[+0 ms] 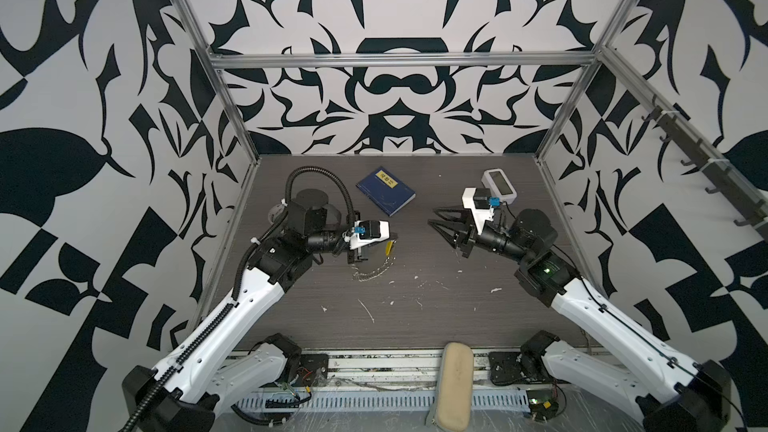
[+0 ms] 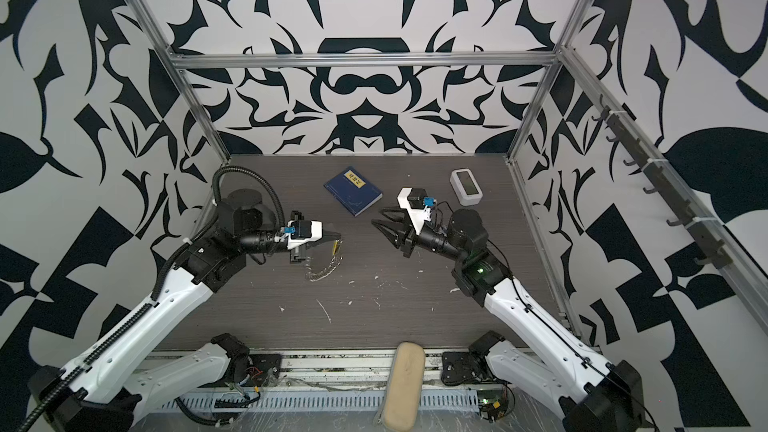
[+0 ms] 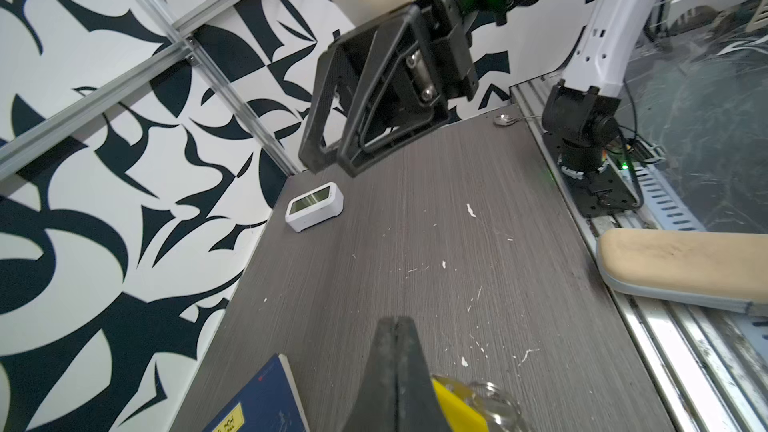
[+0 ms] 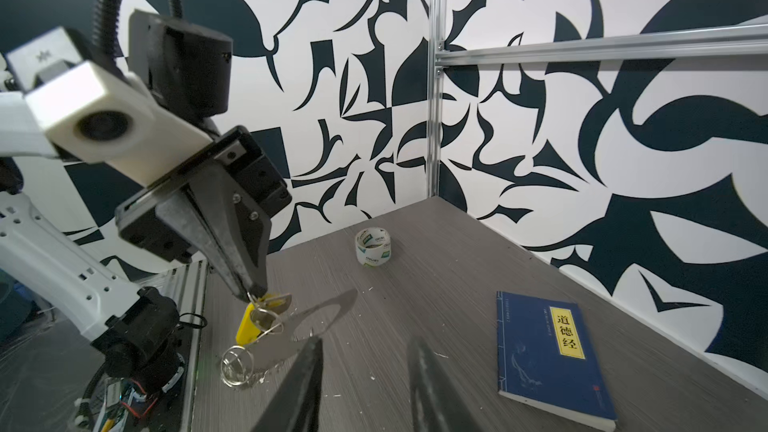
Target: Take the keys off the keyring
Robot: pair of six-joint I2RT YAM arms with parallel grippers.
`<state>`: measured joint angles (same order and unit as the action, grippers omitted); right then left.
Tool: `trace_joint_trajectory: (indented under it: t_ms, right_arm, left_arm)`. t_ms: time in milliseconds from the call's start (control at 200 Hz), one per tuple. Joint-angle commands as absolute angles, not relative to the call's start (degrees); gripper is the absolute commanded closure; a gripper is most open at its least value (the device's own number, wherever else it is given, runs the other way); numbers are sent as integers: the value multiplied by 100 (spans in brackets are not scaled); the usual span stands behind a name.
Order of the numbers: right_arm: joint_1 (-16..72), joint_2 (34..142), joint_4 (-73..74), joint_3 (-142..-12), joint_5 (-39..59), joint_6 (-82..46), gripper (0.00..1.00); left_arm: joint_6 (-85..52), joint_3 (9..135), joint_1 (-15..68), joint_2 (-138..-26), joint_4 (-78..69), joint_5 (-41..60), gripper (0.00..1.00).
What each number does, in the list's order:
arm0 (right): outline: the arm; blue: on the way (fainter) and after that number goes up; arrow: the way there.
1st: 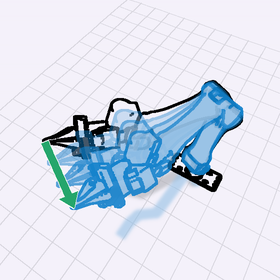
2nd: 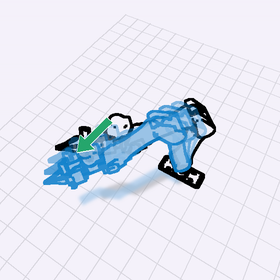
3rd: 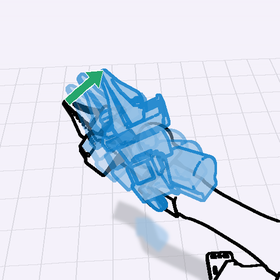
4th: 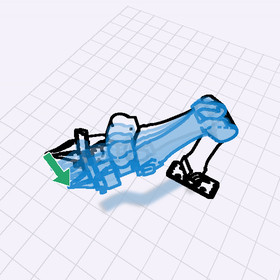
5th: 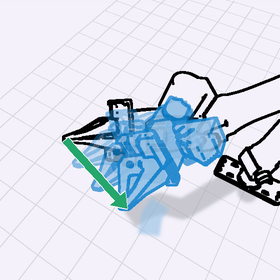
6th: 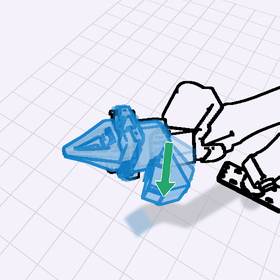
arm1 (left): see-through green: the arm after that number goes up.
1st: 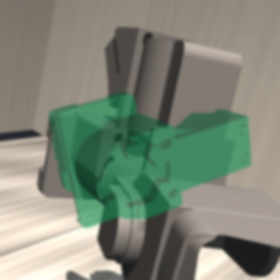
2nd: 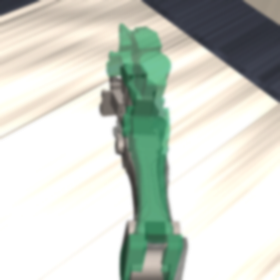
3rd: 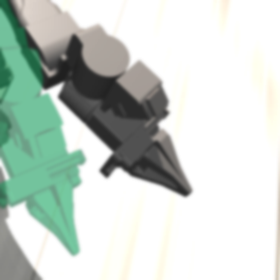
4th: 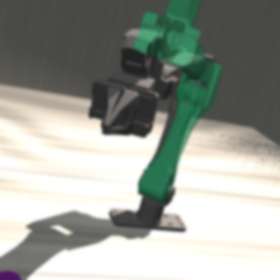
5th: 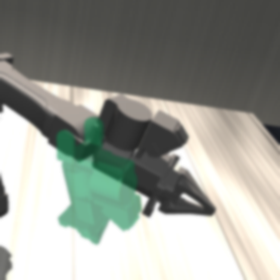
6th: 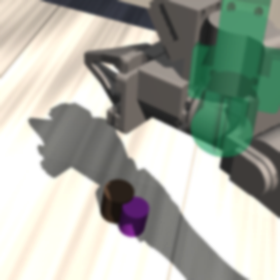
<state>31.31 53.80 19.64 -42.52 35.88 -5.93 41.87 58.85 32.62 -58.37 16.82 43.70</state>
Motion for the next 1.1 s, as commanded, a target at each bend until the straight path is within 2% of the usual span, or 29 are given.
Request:
trace_joint_trajectory:
  t_ms: [0,325,555,985,1095]
  right_arm:
    - [3216,5531,2570,-4243,4022,-828,61]
    - [3795,5622,2517,-4285,4400,-499,54]
    - [4195,6049,2422,-4478,4365,-222,59]
    - [4238,6282,1923,-4873,4252,257,57]
    - [4243,6180,1866,-4879,4332,298,62]
  left_arm:
    - [4518,6262,3243,-5896,2187,4919,100]
    - [4515,6478,3243,-6117,2016,5155,100]
    - [4494,6473,3243,-6125,1935,5192,100]
    - [4500,6451,3243,-6009,1978,5203,100]
    - [4508,6434,3243,-6005,1977,5188,100]
